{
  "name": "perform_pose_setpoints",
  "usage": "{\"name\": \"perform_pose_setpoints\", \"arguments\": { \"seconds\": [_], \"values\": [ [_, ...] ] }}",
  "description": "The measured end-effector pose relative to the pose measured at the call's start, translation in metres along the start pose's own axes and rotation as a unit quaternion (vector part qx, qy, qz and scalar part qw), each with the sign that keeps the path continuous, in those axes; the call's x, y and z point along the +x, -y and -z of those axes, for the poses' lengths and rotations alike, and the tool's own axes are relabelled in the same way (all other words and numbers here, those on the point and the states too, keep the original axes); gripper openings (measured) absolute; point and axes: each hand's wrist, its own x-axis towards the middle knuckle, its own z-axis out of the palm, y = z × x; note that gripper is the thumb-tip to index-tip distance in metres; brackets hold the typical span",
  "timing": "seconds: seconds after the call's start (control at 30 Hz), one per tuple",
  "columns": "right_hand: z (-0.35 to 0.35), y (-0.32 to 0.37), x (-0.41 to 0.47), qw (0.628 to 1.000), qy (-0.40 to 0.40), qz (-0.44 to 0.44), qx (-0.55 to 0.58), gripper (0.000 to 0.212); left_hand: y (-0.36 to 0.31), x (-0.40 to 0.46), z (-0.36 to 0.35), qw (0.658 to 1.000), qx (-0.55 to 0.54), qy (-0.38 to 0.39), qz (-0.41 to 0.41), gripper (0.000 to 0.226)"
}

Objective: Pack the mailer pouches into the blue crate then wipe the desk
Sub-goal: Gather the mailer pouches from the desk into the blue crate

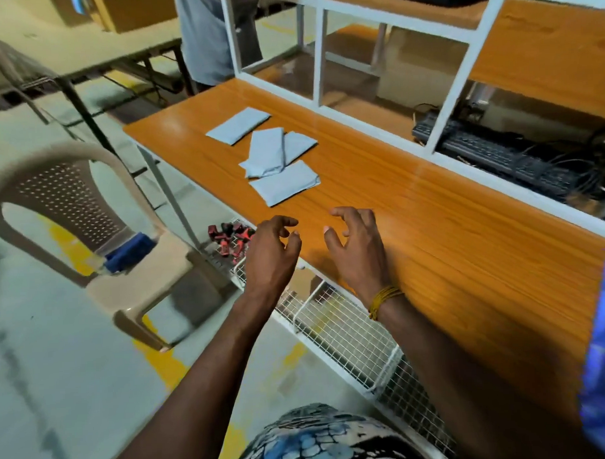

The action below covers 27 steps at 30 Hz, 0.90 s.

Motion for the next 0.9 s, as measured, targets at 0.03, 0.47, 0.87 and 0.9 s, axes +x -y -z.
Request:
{"name": "perform_pose_setpoints", "arguments": {
  "seconds": [0.03, 0.47, 0.87, 0.9],
  "values": [
    [-0.006, 0.003, 0.003, 1.0, 0.004, -0.001, 0.0, 0.029, 0.007, 0.004, 0.004, 1.0, -0.002, -0.001, 0.005, 0.025],
    [-0.081, 0.011, 0.084, 0.998, 0.053, -0.026, 0.0, 0.031, 0.058, 0.085, 0.011, 0.999, -0.01, 0.001, 0.042, 0.03],
    [-0.176, -0.037, 0.22, 0.979, 0.146, -0.101, -0.097, 0.051, 0.087, 0.243, -0.034, 0.994, 0.072, 0.057, 0.053, 0.036],
    [-0.182, -0.042, 0.229, 0.975, 0.152, -0.105, -0.122, 0.056, 0.087, 0.256, -0.04, 0.994, 0.076, 0.059, 0.056, 0.036]
  ]
}}
